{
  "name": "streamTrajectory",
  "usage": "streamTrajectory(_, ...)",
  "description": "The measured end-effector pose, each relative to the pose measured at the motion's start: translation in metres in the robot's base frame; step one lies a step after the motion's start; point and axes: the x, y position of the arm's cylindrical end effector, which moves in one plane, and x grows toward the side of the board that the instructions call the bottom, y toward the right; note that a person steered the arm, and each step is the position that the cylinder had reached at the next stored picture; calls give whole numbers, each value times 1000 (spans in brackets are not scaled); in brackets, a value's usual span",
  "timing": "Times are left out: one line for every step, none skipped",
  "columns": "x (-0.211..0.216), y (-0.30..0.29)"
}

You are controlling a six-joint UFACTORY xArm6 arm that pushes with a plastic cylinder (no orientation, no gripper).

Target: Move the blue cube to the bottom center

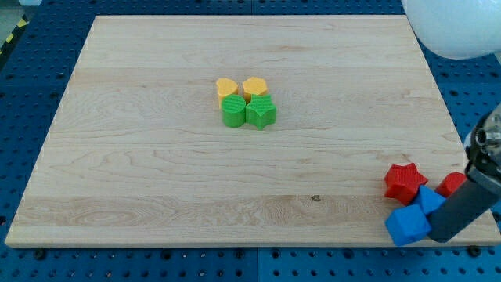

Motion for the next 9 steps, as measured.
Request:
streamTrajectory(0, -2)
streamTrajectory(0, -15)
streamTrajectory(0, -24)
streamTrajectory(0, -46)
streamTrajectory(0, -72)
streamTrajectory(0, -76)
streamTrajectory(-1, -103)
streamTrajectory(-14, -120)
streamTrajectory(-24, -129)
